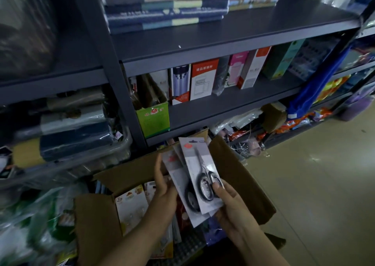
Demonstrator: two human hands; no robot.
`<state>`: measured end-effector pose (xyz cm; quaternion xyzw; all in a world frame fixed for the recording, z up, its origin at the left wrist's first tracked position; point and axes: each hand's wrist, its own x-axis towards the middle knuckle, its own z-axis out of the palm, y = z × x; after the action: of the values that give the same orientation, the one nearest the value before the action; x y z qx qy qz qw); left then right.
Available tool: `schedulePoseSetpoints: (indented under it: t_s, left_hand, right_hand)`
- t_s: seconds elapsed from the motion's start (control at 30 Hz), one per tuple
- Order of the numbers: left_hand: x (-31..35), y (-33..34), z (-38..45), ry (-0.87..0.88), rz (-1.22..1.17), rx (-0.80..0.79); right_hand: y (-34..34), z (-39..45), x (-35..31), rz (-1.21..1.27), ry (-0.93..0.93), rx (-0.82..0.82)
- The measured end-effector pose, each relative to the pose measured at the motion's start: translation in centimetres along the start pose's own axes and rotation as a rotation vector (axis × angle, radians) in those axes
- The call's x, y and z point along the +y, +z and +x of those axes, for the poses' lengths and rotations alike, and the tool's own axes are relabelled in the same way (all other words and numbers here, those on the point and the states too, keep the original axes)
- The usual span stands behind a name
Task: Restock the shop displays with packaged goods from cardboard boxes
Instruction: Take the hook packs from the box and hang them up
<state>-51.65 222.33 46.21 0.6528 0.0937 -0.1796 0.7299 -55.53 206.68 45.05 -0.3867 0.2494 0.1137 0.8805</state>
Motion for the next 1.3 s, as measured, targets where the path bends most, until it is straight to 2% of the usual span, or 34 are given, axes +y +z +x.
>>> schedulePoseSetpoints:
  t_s: [0.07,0.13,0.2,0.27,0.4,0.53,0.6,0.77,0.97,1.1,1.3]
  left_hand:
    - [-0.1,0.4,-0.4,-0.107,-0.154,0.019]
    - [0.4,0.8,-1.2,-0.210,-0.317,-0.090]
    - [0.6,1.0,-1.9,-0.246,-0.361,-0.159]
    - [0.8,1.1,-2.5,-0.201,-0.296,-0.175]
    - [0.5,0.8,-3.0,-0.177,-0.289,-0.126]
    - [0.3,0.3,-3.4,-0.134,-0.296,-0.082]
    - [0.2,-0.1,-3.4,-0.126,-0.314,-0.059]
    - [0.4,-0.5,-3.3,-0.129,-0.317,-0.022]
    - [0.5,-0.6,-3.4,-0.121,-0.221,0.118]
    - [-0.3,-0.9,-3.6,-0.114,-0.093,0.125]
    - [-4.5,0.0,-4.4,-0.345,0.047,0.115]
  right_hand:
    - [0.6,-0.4,0.0,-0.004,-0.042,0.019]
    - [1.1,-1.0,-0.1,-0.004,-0.068,0.002]
    - [1.5,-1.4,-0.1,-0.031,-0.072,0.033]
    - [1.7,-1.8,0.2,-0.098,-0.075,0.063]
    - [2.3,-2.9,0.6,-0.399,-0.107,0.178]
    - [2.0,-3.4,-0.2,-0.529,-0.065,0.098]
    - [1.9,-3.5,-0.7,-0.544,-0.095,0.044]
    - [1.8,-3.9,-1.3,-0.530,-0.079,0.056]
    - [1.7,-3.9,-1.9,-0.585,-0.041,0.026]
    - [0.9,-3.3,-0.8,-0.530,0.049,0.009]
    - [-1.6,-1.8,3.3,-0.454,0.218,0.058]
